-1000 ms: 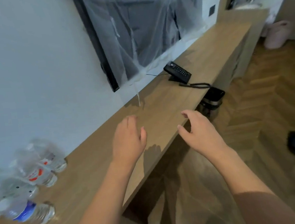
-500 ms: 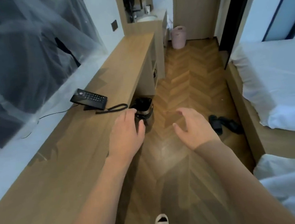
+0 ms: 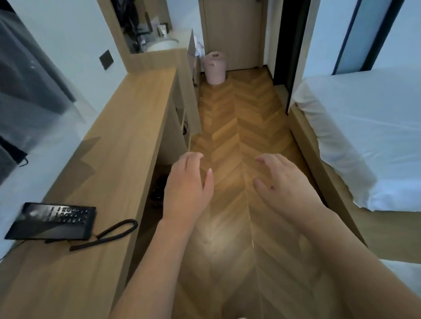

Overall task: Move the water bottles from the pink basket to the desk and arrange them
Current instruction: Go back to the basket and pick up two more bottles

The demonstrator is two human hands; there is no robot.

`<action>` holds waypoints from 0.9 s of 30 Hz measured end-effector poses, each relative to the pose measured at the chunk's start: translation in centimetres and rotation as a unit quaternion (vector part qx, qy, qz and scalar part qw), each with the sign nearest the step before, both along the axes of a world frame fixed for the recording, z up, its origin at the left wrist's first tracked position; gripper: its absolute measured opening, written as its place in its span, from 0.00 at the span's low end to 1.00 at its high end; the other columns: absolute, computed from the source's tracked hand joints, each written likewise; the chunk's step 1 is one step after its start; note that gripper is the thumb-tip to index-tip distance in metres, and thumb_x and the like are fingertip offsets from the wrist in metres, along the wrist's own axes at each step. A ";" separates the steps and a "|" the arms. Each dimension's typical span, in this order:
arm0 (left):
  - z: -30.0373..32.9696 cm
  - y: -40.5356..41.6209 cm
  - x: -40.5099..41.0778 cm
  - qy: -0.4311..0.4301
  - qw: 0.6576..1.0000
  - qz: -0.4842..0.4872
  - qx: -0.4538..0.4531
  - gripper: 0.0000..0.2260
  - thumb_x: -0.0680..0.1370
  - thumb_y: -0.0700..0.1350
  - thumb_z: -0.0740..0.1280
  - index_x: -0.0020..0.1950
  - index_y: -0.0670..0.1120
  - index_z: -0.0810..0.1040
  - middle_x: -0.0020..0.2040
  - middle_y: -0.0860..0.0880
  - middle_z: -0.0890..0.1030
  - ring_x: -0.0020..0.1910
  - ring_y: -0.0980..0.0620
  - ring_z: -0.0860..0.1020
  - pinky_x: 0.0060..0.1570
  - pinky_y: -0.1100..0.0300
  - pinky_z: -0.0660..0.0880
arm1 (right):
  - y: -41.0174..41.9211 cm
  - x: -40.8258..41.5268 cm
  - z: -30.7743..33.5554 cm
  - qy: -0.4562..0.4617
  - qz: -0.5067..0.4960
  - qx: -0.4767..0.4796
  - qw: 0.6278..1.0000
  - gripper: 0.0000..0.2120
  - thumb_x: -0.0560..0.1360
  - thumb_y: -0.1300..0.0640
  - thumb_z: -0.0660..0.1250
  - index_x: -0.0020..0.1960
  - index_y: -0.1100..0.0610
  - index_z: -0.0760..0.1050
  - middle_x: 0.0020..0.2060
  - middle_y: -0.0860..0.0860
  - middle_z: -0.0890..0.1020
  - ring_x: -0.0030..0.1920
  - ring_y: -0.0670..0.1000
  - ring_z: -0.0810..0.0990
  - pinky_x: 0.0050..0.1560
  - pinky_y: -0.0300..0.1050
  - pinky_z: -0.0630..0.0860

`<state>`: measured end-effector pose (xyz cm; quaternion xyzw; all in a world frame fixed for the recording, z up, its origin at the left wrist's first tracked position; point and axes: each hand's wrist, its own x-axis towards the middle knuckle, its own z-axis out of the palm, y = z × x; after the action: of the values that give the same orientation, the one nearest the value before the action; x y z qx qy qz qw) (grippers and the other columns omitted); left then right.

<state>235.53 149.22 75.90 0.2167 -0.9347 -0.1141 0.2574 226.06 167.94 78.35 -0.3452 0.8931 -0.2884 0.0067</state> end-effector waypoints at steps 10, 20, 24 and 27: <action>-0.5 -7.2 -19.3 -0.008 0.999 -0.046 0.006 0.16 0.80 0.51 0.64 0.66 0.46 0.73 0.62 0.49 0.77 0.59 0.54 0.76 0.58 0.64 0.72 | -7.1 -17.9 -1.4 -0.022 -0.041 0.008 0.999 0.21 0.79 0.53 0.64 0.70 0.55 0.69 0.66 0.51 0.74 0.64 0.53 0.74 0.64 0.48 0.72; 1.0 -15.2 -40.2 -0.027 0.999 -0.032 -0.014 0.17 0.80 0.53 0.64 0.66 0.48 0.73 0.62 0.50 0.77 0.59 0.54 0.76 0.59 0.64 0.71 | -15.4 -39.5 -0.7 -0.032 -0.025 -0.010 0.999 0.22 0.80 0.52 0.63 0.72 0.55 0.68 0.67 0.51 0.74 0.67 0.50 0.72 0.68 0.46 0.69; 1.8 -18.4 -47.4 -0.019 1.000 -0.016 0.001 0.17 0.80 0.52 0.64 0.67 0.48 0.73 0.63 0.50 0.77 0.61 0.54 0.75 0.59 0.66 0.67 | -18.6 -46.6 -0.5 -0.030 -0.028 -0.008 0.999 0.22 0.80 0.51 0.63 0.72 0.54 0.68 0.67 0.51 0.74 0.66 0.49 0.73 0.67 0.44 0.69; 1.5 -21.6 -52.7 -0.022 1.000 -0.020 0.001 0.17 0.80 0.52 0.64 0.68 0.48 0.72 0.64 0.51 0.76 0.62 0.55 0.74 0.59 0.67 0.65 | -21.3 -51.7 -0.9 -0.034 -0.032 -0.006 0.999 0.21 0.80 0.51 0.63 0.72 0.54 0.69 0.66 0.50 0.74 0.66 0.49 0.73 0.66 0.44 0.69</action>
<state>182.86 127.59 77.38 0.2010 -0.9442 -0.1153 0.2342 174.41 146.63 77.45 -0.3062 0.9012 -0.3056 0.0253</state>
